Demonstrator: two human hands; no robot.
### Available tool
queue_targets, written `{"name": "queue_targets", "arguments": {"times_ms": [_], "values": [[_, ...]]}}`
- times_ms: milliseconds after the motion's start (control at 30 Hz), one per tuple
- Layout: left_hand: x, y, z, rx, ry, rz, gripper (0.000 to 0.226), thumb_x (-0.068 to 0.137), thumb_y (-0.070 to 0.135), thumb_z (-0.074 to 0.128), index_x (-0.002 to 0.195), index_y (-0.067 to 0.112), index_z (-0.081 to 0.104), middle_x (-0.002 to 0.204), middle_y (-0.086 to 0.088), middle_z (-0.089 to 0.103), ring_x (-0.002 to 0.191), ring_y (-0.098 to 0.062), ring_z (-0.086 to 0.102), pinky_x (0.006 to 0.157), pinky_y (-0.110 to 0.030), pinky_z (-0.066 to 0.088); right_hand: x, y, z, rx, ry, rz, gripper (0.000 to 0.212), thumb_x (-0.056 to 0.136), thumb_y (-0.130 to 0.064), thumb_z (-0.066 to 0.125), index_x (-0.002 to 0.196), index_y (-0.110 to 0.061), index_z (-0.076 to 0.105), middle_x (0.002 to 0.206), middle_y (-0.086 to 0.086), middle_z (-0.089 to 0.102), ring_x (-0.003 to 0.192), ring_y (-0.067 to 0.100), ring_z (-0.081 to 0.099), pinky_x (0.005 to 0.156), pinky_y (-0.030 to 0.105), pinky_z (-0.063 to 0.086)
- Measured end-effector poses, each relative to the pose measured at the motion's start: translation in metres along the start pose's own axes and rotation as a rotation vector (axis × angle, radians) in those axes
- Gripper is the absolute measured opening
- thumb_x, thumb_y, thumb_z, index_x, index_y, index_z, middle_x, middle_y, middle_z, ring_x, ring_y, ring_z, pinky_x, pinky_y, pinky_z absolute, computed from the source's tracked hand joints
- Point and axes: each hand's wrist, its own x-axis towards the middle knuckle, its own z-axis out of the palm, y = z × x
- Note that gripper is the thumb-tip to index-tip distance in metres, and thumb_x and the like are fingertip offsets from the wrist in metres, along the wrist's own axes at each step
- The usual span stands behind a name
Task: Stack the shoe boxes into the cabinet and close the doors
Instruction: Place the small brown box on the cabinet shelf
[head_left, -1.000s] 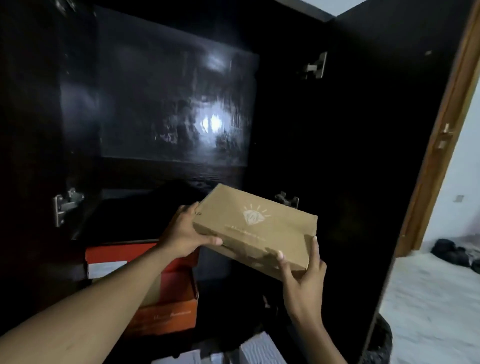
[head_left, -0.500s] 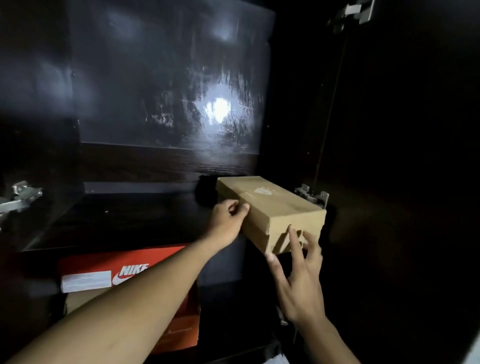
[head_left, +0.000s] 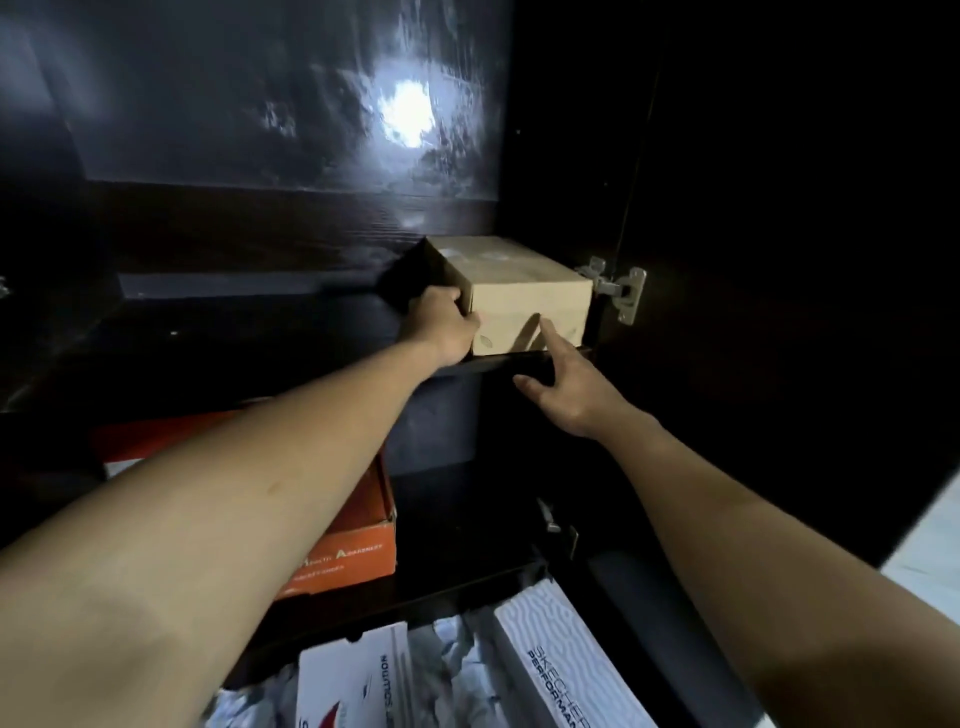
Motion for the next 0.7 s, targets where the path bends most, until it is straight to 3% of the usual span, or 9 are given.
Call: {"name": "queue_targets", "arguments": {"times_ms": [167, 333, 433, 533, 633, 700], "values": [[-0.034, 0.005, -0.013, -0.004, 0.018, -0.037, 0.064, 0.06, 0.052, 0.064, 0.115, 0.02, 0.069, 0.099, 0.0, 0.074, 0.102, -0.026, 0.069, 0.097, -0.044, 0.052, -0.029, -0.004, -0.012, 0.014, -0.005, -0.016, 0.083, 0.097, -0.031, 0.062, 0.16, -0.021, 0.009, 0.164, 0.006, 0.019, 0.149, 0.023, 0.023, 0.115, 0.024, 0.018], [-0.134, 0.012, -0.05, 0.284, 0.074, 0.119, 0.037, 0.084, 0.046, 0.068, 0.116, 0.026, 0.068, 0.097, 0.005, 0.072, 0.1, -0.022, 0.066, 0.09, -0.033, 0.05, -0.086, -0.008, 0.007, 0.085, 0.018, 0.045, 0.085, 0.095, -0.039, 0.064, 0.159, -0.026, 0.01, 0.159, 0.011, 0.026, 0.145, 0.028, 0.032, 0.117, 0.032, 0.028], [-0.187, -0.024, -0.059, 0.408, -0.069, 0.101, 0.037, 0.086, 0.044, 0.069, 0.118, 0.025, 0.066, 0.09, 0.006, 0.066, 0.096, -0.023, 0.066, 0.084, -0.033, 0.051, -0.135, 0.001, 0.054, 0.239, 0.005, 0.12, 0.087, 0.089, -0.041, 0.069, 0.158, -0.022, 0.02, 0.153, 0.014, 0.034, 0.142, 0.028, 0.037, 0.118, 0.04, 0.034], [-0.232, -0.078, -0.062, 0.459, -0.231, -0.054, 0.042, 0.085, 0.043, 0.072, 0.121, 0.023, 0.065, 0.105, -0.001, 0.072, 0.1, -0.023, 0.067, 0.083, -0.029, 0.052, -0.201, 0.015, 0.122, 0.346, -0.077, 0.281, 0.093, 0.08, -0.059, 0.067, 0.155, -0.021, 0.028, 0.15, 0.011, 0.041, 0.14, 0.025, 0.042, 0.114, 0.042, 0.038], [-0.269, -0.144, -0.06, 0.541, -0.437, -0.236, 0.062, 0.082, 0.046, 0.076, 0.134, 0.019, 0.057, 0.125, -0.004, 0.066, 0.112, -0.023, 0.063, 0.091, -0.03, 0.05, -0.28, 0.034, 0.198, 0.467, -0.182, 0.425, 0.085, 0.074, -0.069, 0.071, 0.146, -0.037, 0.04, 0.135, -0.001, 0.059, 0.125, 0.021, 0.059, 0.099, 0.042, 0.052], [-0.287, -0.187, -0.055, 0.583, -0.555, -0.331, 0.078, 0.076, 0.046, 0.081, 0.141, 0.016, 0.05, 0.138, -0.005, 0.058, 0.124, -0.023, 0.057, 0.101, -0.033, 0.047, -0.328, 0.035, 0.239, 0.519, -0.239, 0.503, 0.101, 0.059, -0.082, 0.072, 0.143, -0.038, 0.038, 0.134, -0.001, 0.059, 0.121, 0.021, 0.061, 0.098, 0.039, 0.053]]}}
